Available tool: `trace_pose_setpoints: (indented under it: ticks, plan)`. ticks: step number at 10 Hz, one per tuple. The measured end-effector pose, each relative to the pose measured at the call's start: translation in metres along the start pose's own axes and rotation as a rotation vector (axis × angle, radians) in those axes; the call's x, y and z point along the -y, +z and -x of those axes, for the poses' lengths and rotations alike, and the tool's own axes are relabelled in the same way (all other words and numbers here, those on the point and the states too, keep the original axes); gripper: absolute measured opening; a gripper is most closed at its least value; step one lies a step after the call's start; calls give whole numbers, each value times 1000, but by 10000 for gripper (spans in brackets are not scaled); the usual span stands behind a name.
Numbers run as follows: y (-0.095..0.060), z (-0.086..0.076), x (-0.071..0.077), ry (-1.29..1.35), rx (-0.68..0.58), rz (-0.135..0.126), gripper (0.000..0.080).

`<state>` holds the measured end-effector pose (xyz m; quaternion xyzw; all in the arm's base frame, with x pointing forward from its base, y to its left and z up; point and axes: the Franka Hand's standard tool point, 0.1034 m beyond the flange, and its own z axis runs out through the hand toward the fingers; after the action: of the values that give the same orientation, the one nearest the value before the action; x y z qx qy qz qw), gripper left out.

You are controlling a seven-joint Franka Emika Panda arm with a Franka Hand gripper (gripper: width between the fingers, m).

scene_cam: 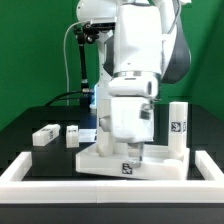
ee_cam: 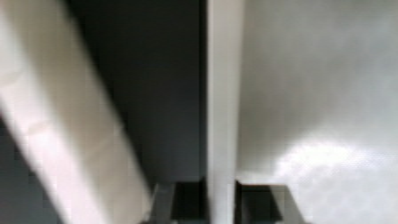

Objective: Assemble desk

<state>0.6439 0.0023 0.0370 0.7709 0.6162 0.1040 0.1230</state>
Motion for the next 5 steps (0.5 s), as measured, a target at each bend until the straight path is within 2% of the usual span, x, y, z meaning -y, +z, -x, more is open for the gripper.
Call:
trace_pose_setpoints:
  ticks: [2,5]
  plan:
    - [0,4,1,-31,3,-1,67]
    - [0,2,0,-31,2,0,67]
